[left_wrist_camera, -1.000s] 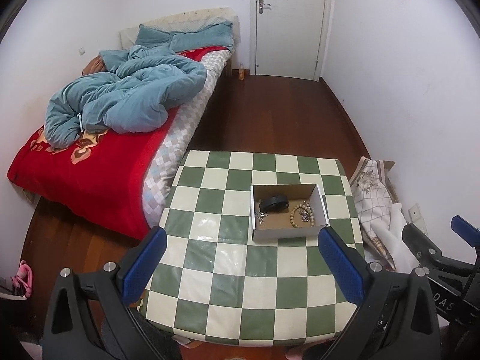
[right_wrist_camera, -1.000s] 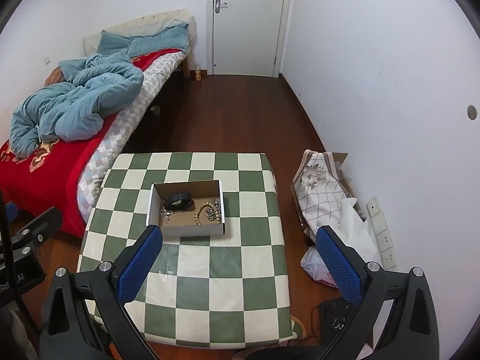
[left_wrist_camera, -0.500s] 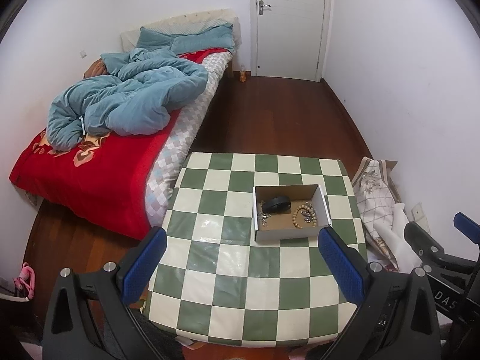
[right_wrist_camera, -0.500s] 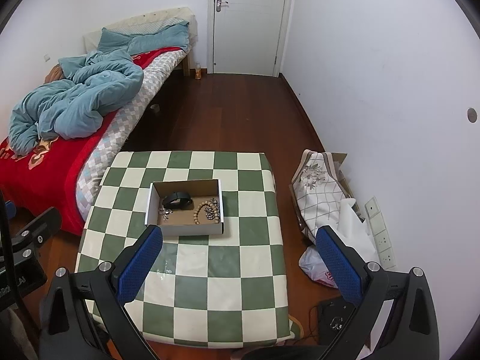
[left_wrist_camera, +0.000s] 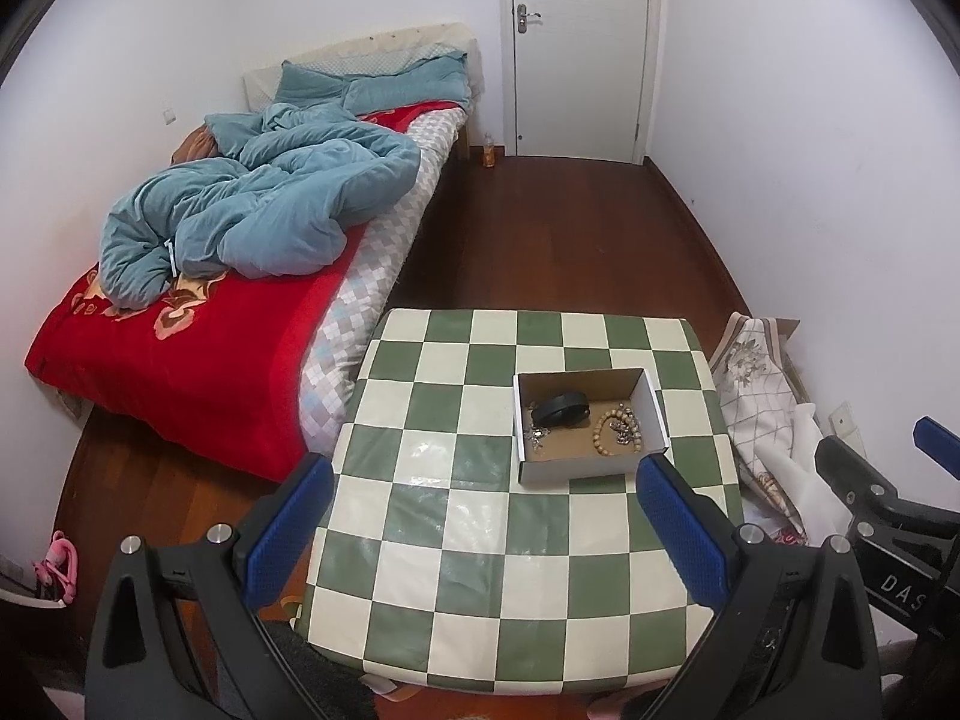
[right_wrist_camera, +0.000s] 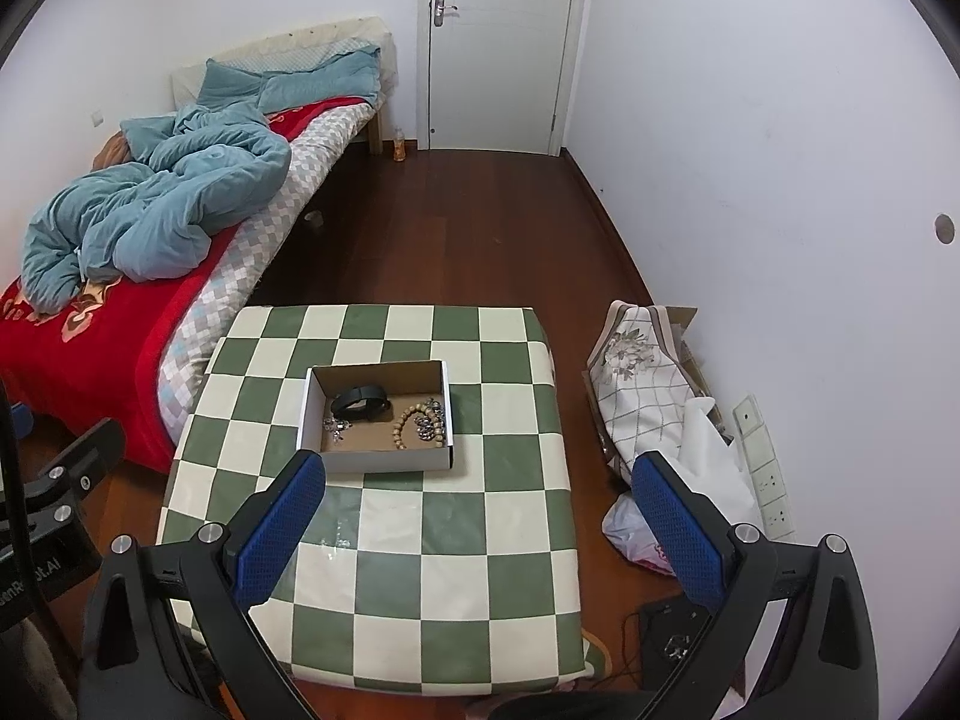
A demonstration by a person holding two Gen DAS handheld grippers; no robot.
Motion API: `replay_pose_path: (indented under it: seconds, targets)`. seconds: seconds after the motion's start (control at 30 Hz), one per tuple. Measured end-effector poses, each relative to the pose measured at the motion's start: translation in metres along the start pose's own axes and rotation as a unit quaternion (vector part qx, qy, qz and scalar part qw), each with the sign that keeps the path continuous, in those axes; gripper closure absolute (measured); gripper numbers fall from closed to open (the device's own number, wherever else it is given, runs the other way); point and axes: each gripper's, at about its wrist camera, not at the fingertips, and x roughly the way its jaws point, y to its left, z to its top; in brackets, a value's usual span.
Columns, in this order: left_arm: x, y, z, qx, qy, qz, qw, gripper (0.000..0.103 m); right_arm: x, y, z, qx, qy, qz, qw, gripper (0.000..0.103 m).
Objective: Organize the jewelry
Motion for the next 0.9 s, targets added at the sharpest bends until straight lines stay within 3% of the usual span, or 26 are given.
replay_pose_path:
  seconds: [0.9]
  targets:
    - [-0.0058,-0.0003,0.0005,0.004,-0.009,0.007,0.9999,0.0,-0.0088,0.002,0.0001,0.005,-0.005,0.006,1.0,0.0]
